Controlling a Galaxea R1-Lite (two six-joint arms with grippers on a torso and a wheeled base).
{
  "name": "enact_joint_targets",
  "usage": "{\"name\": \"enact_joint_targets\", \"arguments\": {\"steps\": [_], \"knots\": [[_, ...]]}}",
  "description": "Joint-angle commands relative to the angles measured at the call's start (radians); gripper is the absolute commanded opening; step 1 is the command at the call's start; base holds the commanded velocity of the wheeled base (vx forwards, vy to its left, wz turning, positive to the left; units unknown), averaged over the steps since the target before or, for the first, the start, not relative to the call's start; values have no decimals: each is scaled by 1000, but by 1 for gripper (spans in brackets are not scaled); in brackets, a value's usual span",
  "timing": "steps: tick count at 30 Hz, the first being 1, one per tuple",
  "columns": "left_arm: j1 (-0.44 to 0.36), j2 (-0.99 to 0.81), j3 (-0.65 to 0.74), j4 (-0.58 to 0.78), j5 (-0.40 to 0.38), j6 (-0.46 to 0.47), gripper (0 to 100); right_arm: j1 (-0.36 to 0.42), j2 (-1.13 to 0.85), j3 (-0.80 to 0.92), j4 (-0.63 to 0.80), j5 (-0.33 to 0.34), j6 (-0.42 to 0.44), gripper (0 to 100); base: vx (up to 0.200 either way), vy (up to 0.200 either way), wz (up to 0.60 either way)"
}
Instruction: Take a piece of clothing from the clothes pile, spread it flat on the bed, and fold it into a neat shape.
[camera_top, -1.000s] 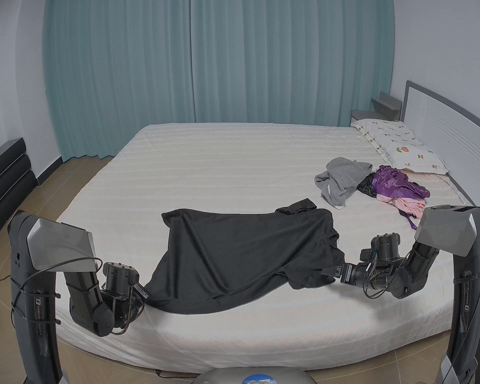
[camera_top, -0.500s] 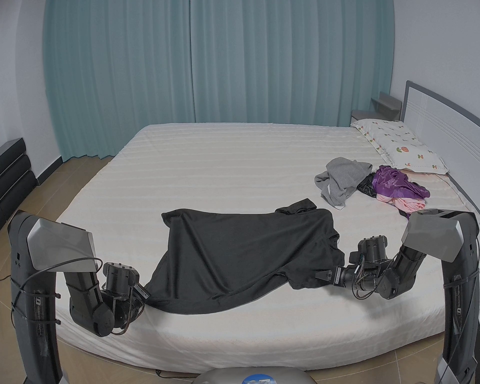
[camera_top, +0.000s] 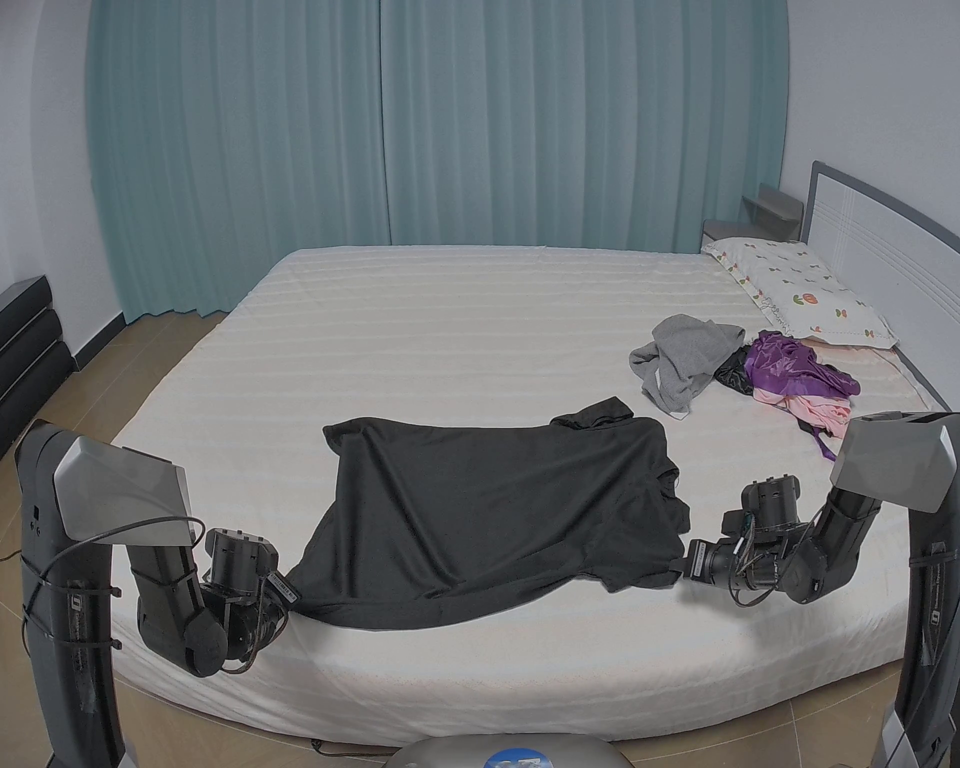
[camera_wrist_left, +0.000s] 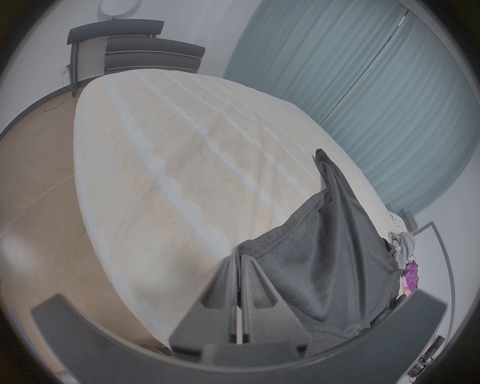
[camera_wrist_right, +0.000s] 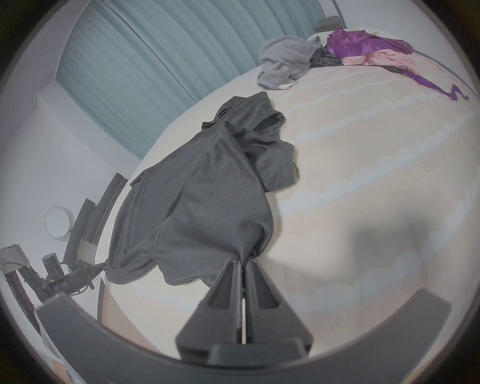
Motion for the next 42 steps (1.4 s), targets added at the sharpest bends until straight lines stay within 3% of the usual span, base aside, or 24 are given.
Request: {"name": "enact_joint_targets", "arguments": {"steps": [1,11,16,28,29,42], "knots": [[-17,-10,28,1,1,7,0,-23,-119,137,-1,31,0,0,0,0,0],[-65,-27,92,1,-1,69,0,-55,-235,439,-85,51,-17,0,0,0,0],[-86,-41,130,4,-1,102,0,-57,-221,605,-213,51,-43,0,0,0,0],[-106,-39,169,11,-2,147,0,-67,-77,734,-458,44,-100,0,0,0,0],[-109,-38,169,11,-2,147,0,-67,-71,734,-466,44,-102,100,0,0,0],[-123,-35,176,11,-2,147,0,-100,-66,620,-559,80,-37,100,0,0,0]]}}
